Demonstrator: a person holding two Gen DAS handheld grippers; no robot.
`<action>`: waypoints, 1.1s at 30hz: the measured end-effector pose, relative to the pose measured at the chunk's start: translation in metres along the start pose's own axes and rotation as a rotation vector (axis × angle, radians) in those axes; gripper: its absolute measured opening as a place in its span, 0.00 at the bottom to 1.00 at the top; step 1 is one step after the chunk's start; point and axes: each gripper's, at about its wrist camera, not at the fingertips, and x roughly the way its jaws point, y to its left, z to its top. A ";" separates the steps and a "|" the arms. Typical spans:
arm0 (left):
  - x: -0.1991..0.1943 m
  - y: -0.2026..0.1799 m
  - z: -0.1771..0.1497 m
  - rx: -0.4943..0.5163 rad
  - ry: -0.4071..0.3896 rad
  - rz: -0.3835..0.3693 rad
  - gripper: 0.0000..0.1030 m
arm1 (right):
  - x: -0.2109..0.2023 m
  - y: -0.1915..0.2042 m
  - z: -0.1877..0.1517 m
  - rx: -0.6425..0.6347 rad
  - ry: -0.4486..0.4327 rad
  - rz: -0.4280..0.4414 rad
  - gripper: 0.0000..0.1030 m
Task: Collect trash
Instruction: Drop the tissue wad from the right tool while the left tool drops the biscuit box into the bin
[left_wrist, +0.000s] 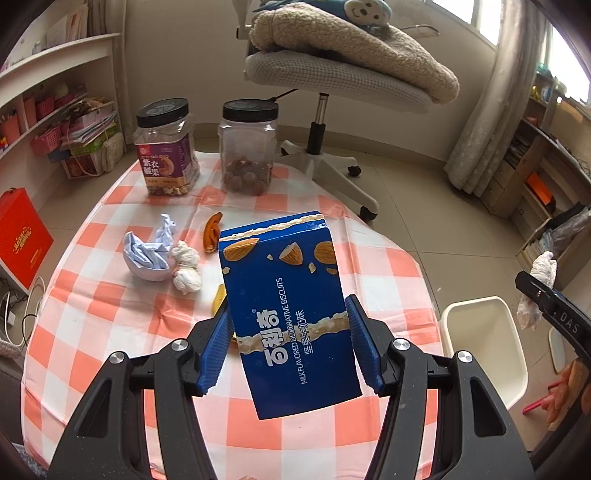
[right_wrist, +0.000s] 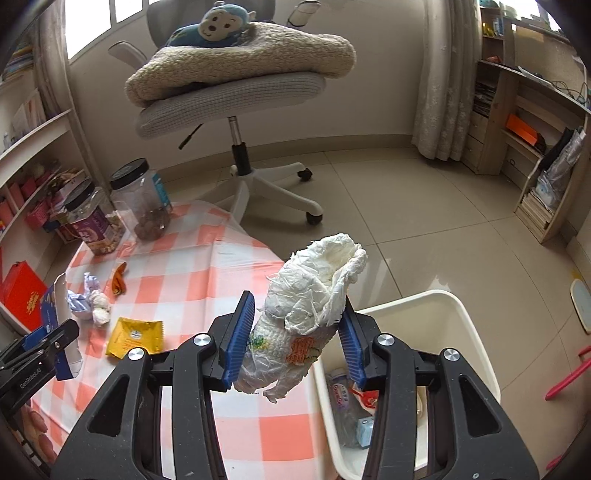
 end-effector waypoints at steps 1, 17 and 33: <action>0.001 -0.007 -0.001 0.013 0.002 -0.010 0.57 | 0.000 -0.010 0.001 0.021 0.002 -0.016 0.41; 0.024 -0.159 -0.028 0.186 0.090 -0.227 0.57 | -0.033 -0.146 0.004 0.362 -0.082 -0.230 0.88; 0.039 -0.239 -0.048 0.288 0.167 -0.335 0.73 | -0.049 -0.178 0.005 0.450 -0.131 -0.241 0.92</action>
